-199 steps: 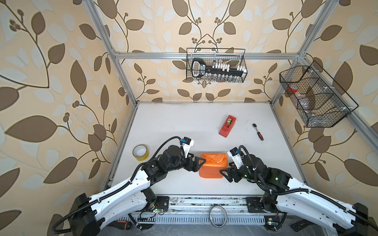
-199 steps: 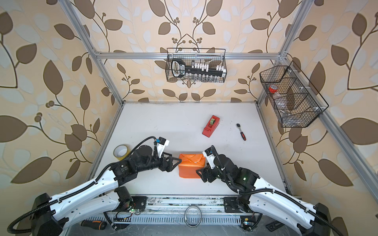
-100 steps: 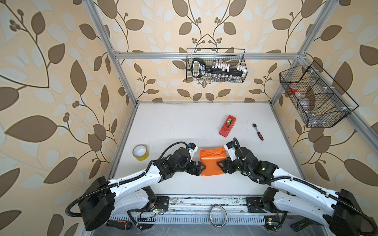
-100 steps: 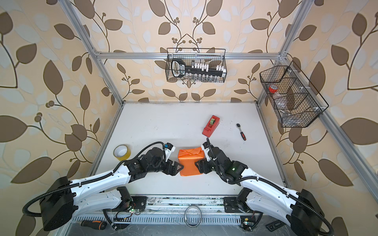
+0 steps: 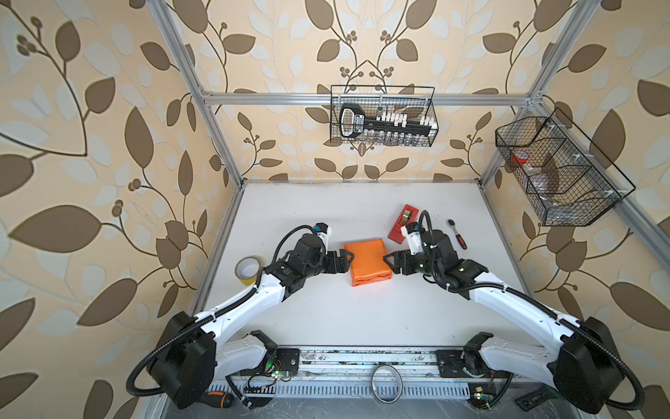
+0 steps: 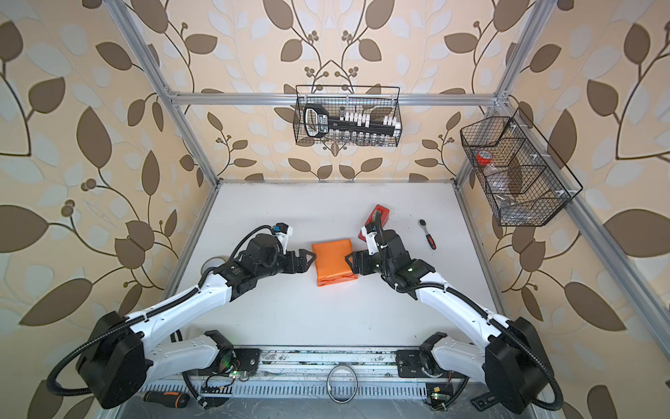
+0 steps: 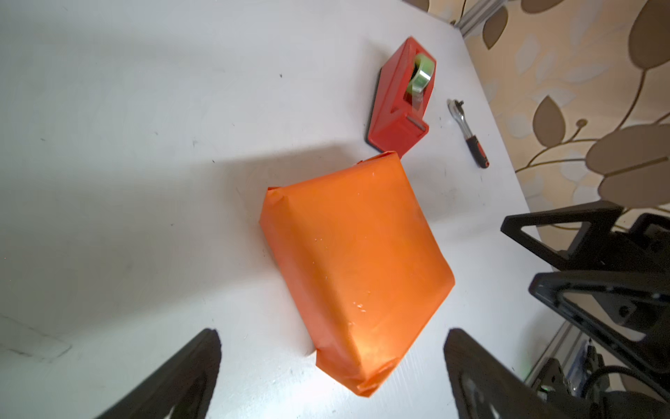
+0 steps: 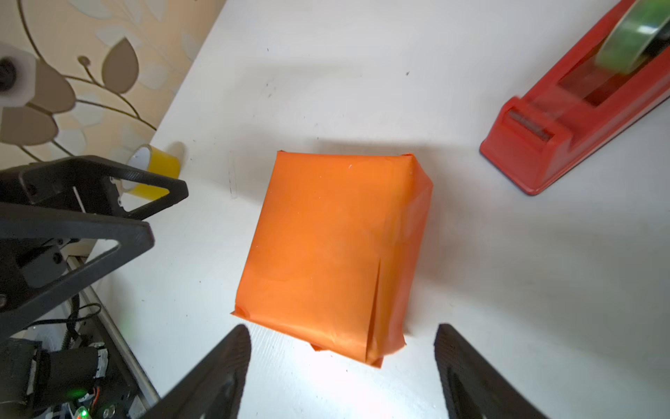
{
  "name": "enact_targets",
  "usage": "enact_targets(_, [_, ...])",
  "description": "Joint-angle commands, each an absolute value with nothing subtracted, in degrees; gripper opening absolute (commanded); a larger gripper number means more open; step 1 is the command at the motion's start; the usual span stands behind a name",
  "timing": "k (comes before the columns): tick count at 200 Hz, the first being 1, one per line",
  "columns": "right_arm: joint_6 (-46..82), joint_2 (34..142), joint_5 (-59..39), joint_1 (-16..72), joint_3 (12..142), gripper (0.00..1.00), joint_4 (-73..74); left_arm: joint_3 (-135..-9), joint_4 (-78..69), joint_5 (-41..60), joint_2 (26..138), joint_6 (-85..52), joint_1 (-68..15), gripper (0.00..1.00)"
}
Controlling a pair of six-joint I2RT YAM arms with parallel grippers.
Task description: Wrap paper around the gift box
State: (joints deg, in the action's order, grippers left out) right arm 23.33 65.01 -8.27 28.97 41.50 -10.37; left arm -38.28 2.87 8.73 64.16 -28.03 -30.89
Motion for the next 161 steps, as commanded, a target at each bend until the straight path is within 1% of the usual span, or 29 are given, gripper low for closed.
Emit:
enact_targets(1, [19.3,60.9,-1.5,24.4,43.5,0.84,-12.1,-38.3,1.5,2.7,57.9,-25.8,-27.9,0.99])
enact_targets(18, [16.7,59.6,10.0,21.7,42.9,0.88,-11.7,-36.4,0.2,-5.5,54.8,-22.7,-26.0,0.99])
enact_targets(28, [15.5,59.5,17.3,20.8,42.3,0.93,-10.6,-35.0,-1.0,-12.3,53.2,-20.1,-25.2,0.99])
enact_targets(43, [14.0,59.6,30.1,20.5,40.0,0.98,-5.7,-32.7,-3.7,-22.3,51.8,-15.9,-23.7,0.99])
enact_targets(53, [11.3,59.9,36.4,20.4,37.3,1.00,-0.5,-31.4,-5.6,-27.5,51.5,-12.9,-22.4,0.99])
enact_targets(62, [8.8,60.5,40.4,20.2,34.6,1.00,4.7,-30.3,-7.5,-29.9,51.9,-10.3,-20.8,0.99])
enact_targets(72, [7.0,61.7,44.4,19.7,32.3,1.00,9.0,-29.1,-9.4,-29.3,52.6,-6.9,-18.4,0.99])
enact_targets(84, [6.2,63.6,45.2,18.3,30.2,1.00,12.5,-27.6,-12.1,-26.8,54.1,-4.3,-15.3,0.99])
enact_targets(106, [6.0,66.3,40.9,15.0,26.0,1.00,18.2,-24.5,-19.6,-17.7,60.2,-1.7,-8.8,0.99])
enact_targets(120, [1.7,67.0,37.6,14.4,20.8,1.00,28.4,-23.2,-23.4,-12.1,65.1,-1.7,-5.8,0.99])
enact_targets(136, [-2.3,69.2,35.6,14.0,16.1,1.00,38.5,-22.4,-28.4,-8.6,70.5,-2.4,-3.8,0.99])
enact_targets(145, [-1.5,69.3,34.5,13.6,17.2,1.00,35.8,-21.8,-32.0,-7.1,73.7,-2.2,-3.1,0.99])
enact_targets(152, [-1.3,69.6,32.5,13.0,17.0,1.00,36.8,-22.3,-34.4,-7.0,76.0,-1.7,-3.0,0.99])
enact_targets(161, [0.0,69.5,30.2,12.2,16.5,1.00,39.2,-24.7,-29.9,-5.7,76.6,-1.3,-2.9,0.99])
